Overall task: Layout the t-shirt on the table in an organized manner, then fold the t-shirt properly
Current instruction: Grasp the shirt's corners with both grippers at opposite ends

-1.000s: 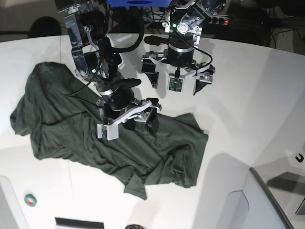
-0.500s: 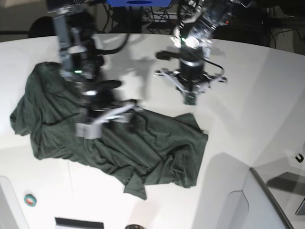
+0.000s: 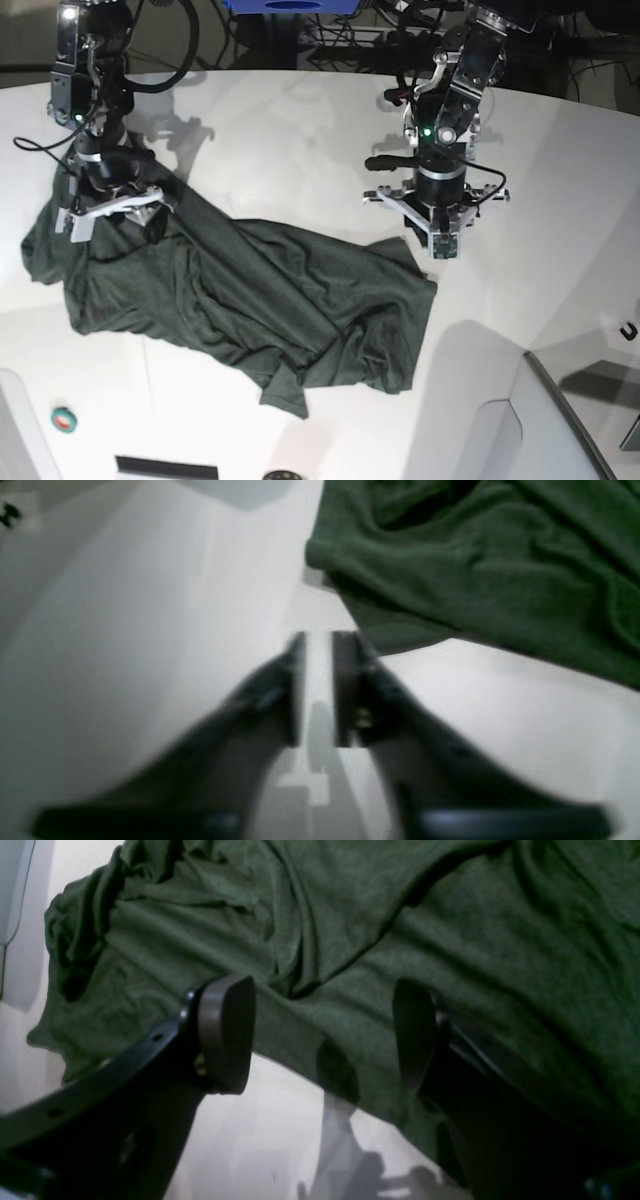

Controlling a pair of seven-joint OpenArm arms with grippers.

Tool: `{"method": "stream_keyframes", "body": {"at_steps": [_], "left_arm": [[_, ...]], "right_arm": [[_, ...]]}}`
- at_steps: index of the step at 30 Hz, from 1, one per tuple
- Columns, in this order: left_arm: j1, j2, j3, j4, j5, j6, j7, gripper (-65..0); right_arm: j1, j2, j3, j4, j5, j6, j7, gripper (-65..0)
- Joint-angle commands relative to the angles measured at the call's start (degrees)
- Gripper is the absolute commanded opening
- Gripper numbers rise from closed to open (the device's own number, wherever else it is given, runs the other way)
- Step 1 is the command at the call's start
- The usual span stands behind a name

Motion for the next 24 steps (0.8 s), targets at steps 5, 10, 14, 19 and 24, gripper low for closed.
{"method": "stream_keyframes", "body": {"at_steps": [5,10,14,19,24], "left_arm": [[-0.4,-0.4,-6.3,-0.6,-11.3,0.6,-1.2,-30.8],[-0.1,-1.6,-10.8,-0.7,-28.4,0.4,-1.2,-37.0],[-1.2,-5.7,-10.5,-3.2,-44.4,0.4,-1.2,-39.2],[-4.8,-6.1,-10.6,-11.3,-54.6,0.4,-1.5,-39.0],[-5.1,-5.5,-10.3,-11.4,-54.6,-6.0,-1.4,-27.2]], "right_arm": [[-0.6,4.0,0.9,0.9,0.5,0.5,1.6,-25.2],[-1.0,4.7,0.9,0.9,0.4,0.5,1.7,-25.2],[-1.0,4.7,0.9,0.9,0.5,0.5,1.7,-25.2],[-0.9,4.7,0.9,0.9,0.4,0.5,1.7,-25.2],[-0.9,4.7,0.9,0.9,0.4,0.5,1.7,-25.2]]}}
